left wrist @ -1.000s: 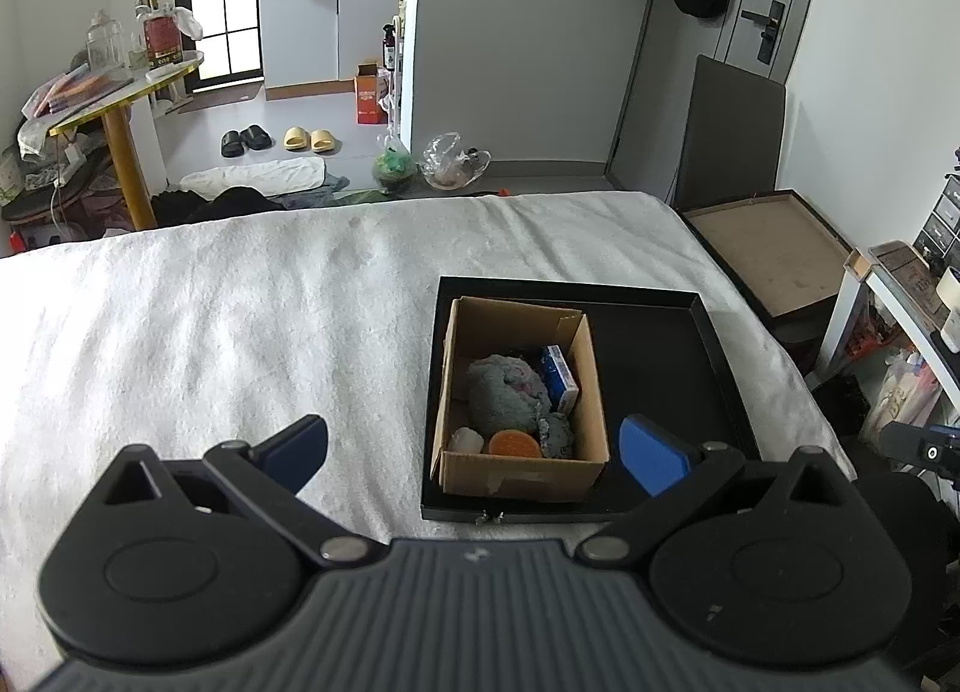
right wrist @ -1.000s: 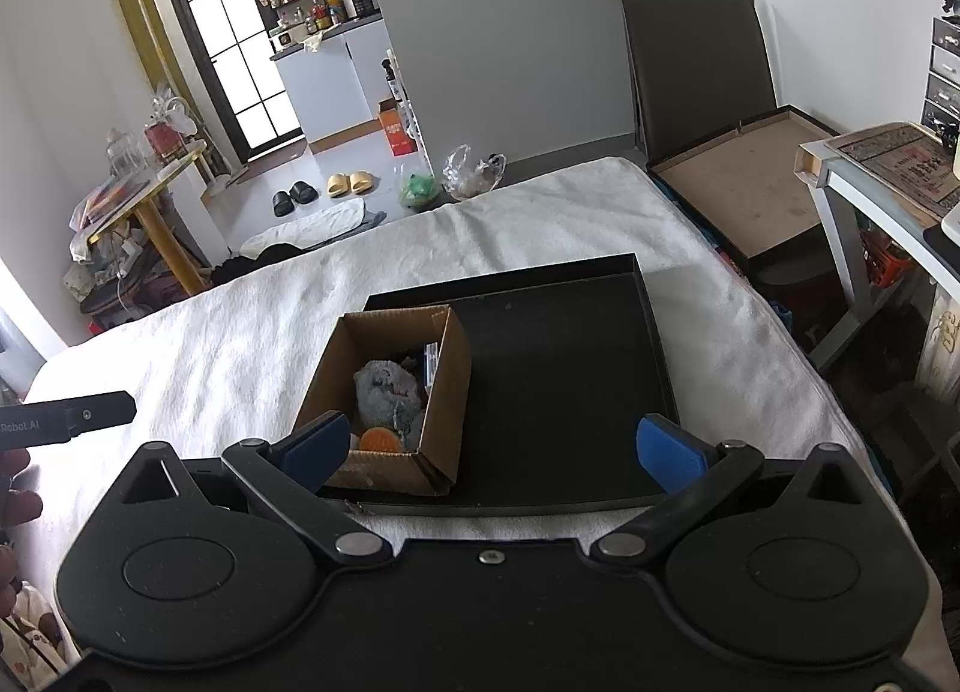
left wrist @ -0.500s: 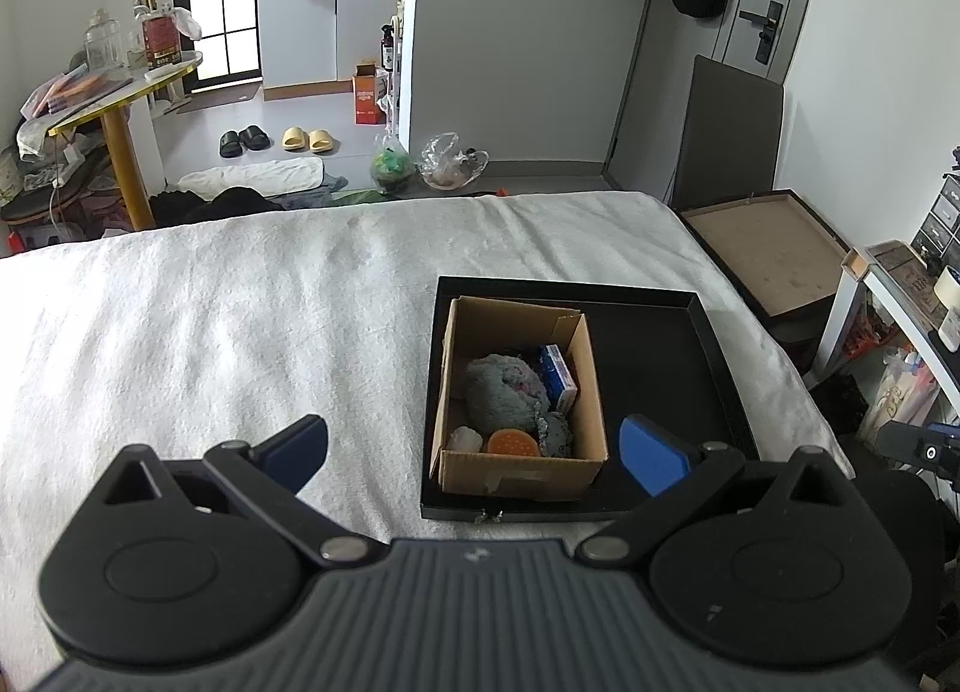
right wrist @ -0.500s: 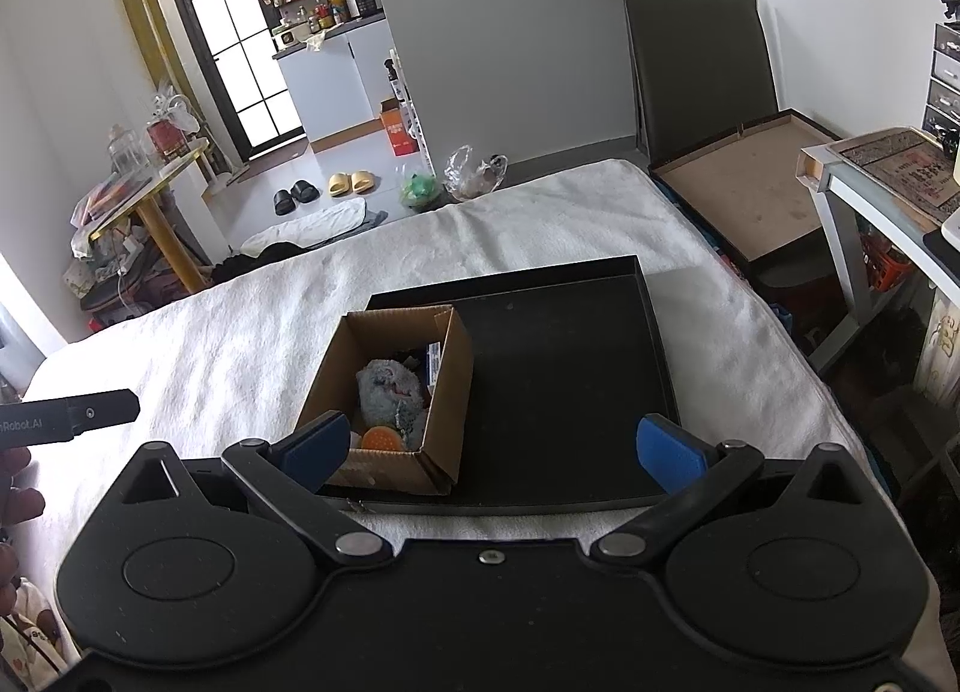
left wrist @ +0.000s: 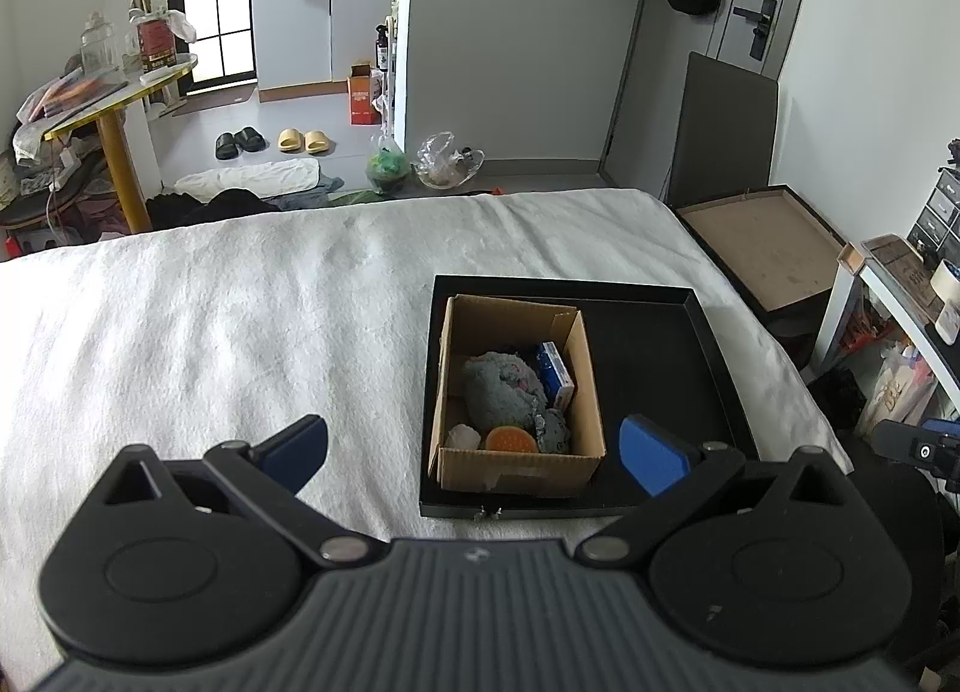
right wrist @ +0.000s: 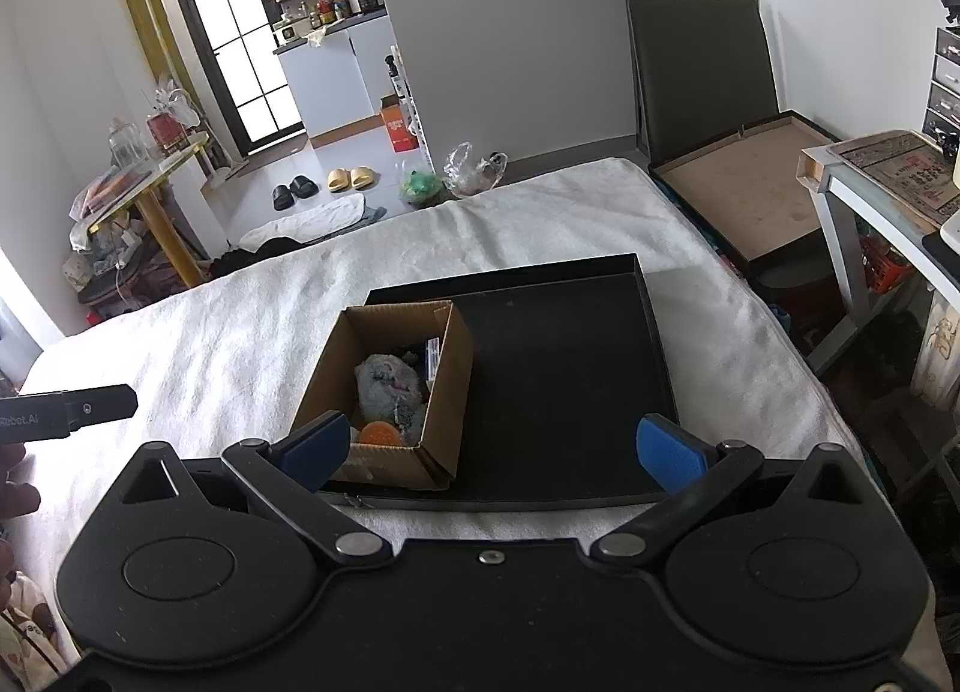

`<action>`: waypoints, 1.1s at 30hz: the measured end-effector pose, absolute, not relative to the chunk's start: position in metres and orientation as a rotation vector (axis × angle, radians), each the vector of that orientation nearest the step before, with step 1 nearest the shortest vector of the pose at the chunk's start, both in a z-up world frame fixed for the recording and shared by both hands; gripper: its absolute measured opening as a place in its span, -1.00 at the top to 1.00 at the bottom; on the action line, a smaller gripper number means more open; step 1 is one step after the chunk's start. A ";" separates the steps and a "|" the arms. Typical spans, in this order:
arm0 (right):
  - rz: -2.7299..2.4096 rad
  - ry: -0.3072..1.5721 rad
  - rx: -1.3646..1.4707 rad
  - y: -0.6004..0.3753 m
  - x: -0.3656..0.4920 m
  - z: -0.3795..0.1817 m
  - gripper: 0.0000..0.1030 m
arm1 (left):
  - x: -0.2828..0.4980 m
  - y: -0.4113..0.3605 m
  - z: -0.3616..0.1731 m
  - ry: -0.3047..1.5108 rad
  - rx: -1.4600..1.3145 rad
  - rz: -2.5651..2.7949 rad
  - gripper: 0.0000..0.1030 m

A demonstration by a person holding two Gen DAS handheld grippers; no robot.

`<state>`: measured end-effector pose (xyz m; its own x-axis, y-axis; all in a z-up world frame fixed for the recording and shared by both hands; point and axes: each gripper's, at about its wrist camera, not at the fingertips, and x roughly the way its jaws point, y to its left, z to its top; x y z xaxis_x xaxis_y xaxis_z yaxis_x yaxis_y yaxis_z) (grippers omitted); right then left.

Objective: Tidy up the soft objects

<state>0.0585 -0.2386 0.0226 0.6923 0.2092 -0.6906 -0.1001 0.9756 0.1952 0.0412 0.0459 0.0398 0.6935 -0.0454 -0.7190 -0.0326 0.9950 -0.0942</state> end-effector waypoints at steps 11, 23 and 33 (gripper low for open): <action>0.173 0.791 0.139 -0.239 0.058 0.023 -1.00 | 0.043 0.044 0.040 0.813 -0.086 -0.019 -0.99; 0.156 0.789 0.111 -0.241 0.057 0.027 -1.00 | 0.044 0.042 0.037 0.825 -0.073 -0.019 -0.99; 0.161 0.794 0.113 -0.241 0.055 0.025 -1.00 | 0.045 0.039 0.037 0.827 -0.050 -0.004 -0.99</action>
